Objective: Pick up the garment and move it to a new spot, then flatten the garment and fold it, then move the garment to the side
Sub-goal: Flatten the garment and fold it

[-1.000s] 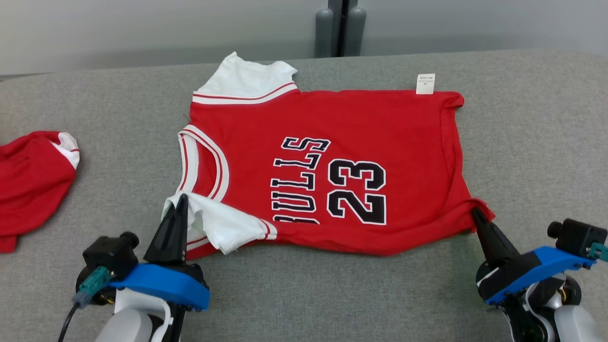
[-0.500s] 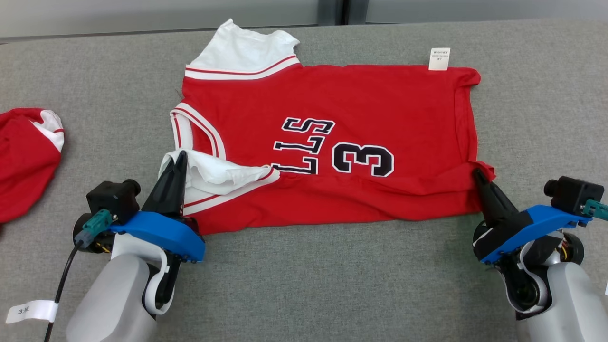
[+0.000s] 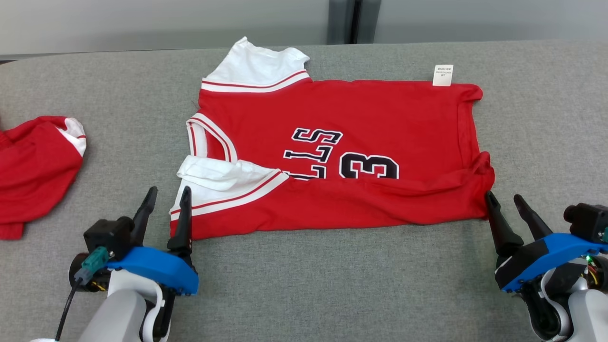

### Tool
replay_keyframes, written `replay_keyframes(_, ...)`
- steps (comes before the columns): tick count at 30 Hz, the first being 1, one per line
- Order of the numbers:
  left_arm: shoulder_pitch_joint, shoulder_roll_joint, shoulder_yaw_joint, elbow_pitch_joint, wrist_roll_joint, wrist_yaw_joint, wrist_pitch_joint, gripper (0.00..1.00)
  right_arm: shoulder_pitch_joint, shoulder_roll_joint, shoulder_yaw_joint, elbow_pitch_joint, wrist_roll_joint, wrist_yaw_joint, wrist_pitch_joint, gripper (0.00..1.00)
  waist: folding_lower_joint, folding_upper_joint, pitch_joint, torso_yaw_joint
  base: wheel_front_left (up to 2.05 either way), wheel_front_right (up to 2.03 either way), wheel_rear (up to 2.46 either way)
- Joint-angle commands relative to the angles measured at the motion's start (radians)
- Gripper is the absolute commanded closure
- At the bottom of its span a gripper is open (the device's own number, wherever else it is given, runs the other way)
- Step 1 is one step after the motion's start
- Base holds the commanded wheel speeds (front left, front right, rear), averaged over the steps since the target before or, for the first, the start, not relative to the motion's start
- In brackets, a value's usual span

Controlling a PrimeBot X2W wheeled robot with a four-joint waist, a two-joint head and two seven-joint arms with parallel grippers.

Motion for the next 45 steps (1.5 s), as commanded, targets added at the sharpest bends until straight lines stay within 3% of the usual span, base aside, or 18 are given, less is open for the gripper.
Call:
replay_keyframes(1, 0.024, 0.005, -0.003, -0.011, 0.005, 0.006, -0.004, 0.00, 0.016, -0.008, -0.003, -0.004, -0.002, 0.001, 0.005, 0.00, 0.0000, 0.0000, -0.002, 0.003, 0.00, 0.00, 0.00)
replay_keyframes(16, 0.089, 0.012, -0.041, 0.013, -0.004, 0.023, 0.054, 0.00, -0.034, -0.020, 0.015, 0.111, -0.064, 0.001, 0.004, 0.00, 0.0000, 0.0000, 0.017, 0.015, 0.00, 0.00, 0.00)
replay_keyframes(22, 0.056, -0.004, -0.043, 0.052, -0.024, 0.005, 0.061, 0.00, -0.084, -0.006, 0.026, 0.194, -0.064, 0.001, -0.004, 0.00, 0.0000, 0.0000, 0.029, 0.017, 0.00, 0.00, 0.00)
replay_keyframes(23, 0.047, -0.008, -0.043, 0.063, -0.030, -0.002, 0.062, 0.05, -0.091, 0.000, 0.024, 0.210, -0.055, 0.001, -0.005, 0.00, 0.0000, 0.0000, 0.031, 0.018, 0.00, 0.00, 0.00)
replay_keyframes(24, 0.038, -0.012, -0.041, 0.074, -0.034, -0.008, 0.061, 0.34, -0.098, 0.003, 0.022, 0.224, -0.048, 0.001, -0.008, 0.10, 0.0000, 0.0000, 0.033, 0.019, 0.00, 0.00, 0.00)
replay_keyframes(25, 0.030, -0.016, -0.042, 0.085, -0.037, -0.010, 0.059, 0.69, -0.106, 0.004, 0.022, 0.236, -0.046, 0.001, -0.013, 0.84, 0.0000, 0.0000, 0.034, 0.019, 0.00, 0.00, 0.00)
replay_keyframes(26, 0.022, -0.020, -0.042, 0.095, -0.039, -0.016, 0.055, 0.95, -0.111, 0.004, 0.022, 0.246, -0.043, 0.001, -0.022, 1.00, 0.0000, 0.0000, 0.034, 0.021, 0.00, 0.00, 0.00)
replay_keyframes(27, 0.015, -0.024, -0.044, 0.103, -0.043, -0.018, 0.053, 1.00, -0.117, 0.004, 0.025, 0.254, -0.039, 0.001, -0.030, 1.00, 0.0000, 0.0000, 0.032, 0.023, 0.00, 0.00, 0.00)
replay_keyframes(36, 0.059, -0.027, -0.012, 0.107, -0.058, -0.025, 0.003, 1.00, -0.065, -0.015, 0.047, 0.257, 0.004, 0.001, -0.094, 1.00, 0.0000, 0.0000, -0.045, 0.034, 0.00, 0.00, 0.00)
replay_keyframes(45, 0.260, -0.029, 0.001, -0.058, -0.056, 0.047, -0.008, 1.00, 0.127, -0.019, 0.041, 0.120, 0.034, 0.001, -0.077, 1.00, 0.0000, 0.0000, -0.127, 0.072, 0.00, 0.00, 0.00)
